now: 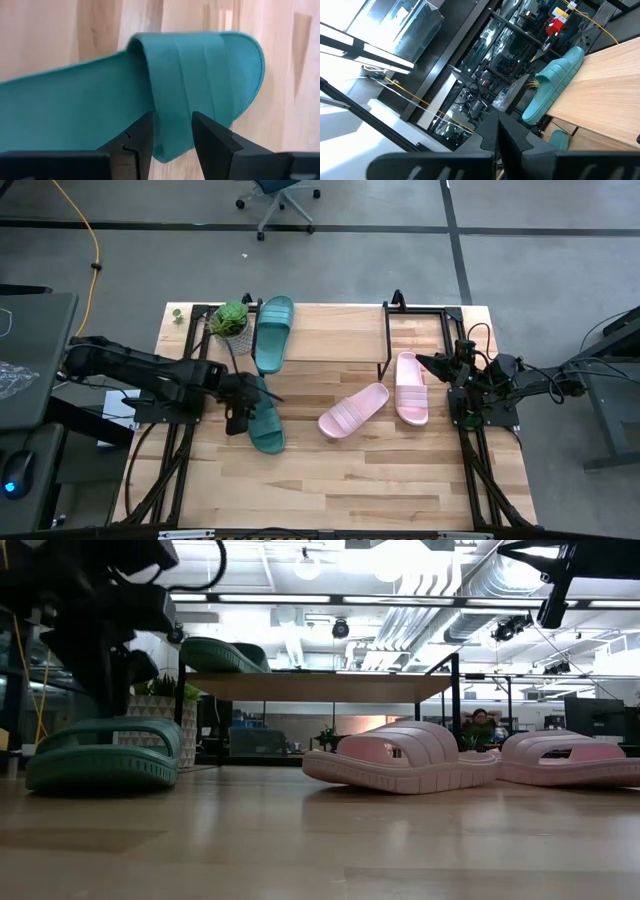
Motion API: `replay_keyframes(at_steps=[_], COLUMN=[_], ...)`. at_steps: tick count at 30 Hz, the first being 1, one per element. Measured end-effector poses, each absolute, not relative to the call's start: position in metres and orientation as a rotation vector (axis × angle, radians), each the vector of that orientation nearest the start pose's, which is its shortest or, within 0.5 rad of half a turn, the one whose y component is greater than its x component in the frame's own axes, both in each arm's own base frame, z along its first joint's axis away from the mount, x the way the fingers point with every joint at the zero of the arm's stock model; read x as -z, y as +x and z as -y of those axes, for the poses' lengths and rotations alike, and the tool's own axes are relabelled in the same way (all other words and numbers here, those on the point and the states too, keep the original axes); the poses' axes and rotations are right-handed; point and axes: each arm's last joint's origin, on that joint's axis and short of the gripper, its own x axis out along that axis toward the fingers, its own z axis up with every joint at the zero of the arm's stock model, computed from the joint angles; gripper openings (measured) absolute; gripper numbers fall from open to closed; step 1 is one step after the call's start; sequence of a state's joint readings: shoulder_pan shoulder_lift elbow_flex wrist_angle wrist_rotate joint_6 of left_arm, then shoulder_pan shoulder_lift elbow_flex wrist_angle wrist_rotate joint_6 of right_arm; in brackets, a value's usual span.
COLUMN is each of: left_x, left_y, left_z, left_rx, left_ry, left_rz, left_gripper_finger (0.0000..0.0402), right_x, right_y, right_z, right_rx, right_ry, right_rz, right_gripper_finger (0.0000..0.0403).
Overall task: Pick and place slides into the shelf
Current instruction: Put the green slide on the shelf
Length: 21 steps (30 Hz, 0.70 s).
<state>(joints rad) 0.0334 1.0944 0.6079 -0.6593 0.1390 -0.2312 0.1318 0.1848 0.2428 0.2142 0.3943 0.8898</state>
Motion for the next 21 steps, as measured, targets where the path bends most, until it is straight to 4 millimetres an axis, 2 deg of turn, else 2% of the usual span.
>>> replay_keyframes(at_steps=[6,21], left_x=[-0.1802,-0.1785], left_y=[0.1890,0.1910], left_z=[-0.0020,-0.0001], left_rx=[-0.037,0.037], left_ry=[-0.305,-0.337], left_rz=[-1.191,-1.198], left_gripper_finger=[0.0122,0.0122], right_x=[-0.2515,-0.2512], right_y=[0.0933,0.0934], right_z=[-0.0011,-0.0012], right_rx=[0.127,0.130], right_ry=[0.950,0.941], right_rz=[0.364,0.360], right_gripper_finger=[0.0000,0.0000])
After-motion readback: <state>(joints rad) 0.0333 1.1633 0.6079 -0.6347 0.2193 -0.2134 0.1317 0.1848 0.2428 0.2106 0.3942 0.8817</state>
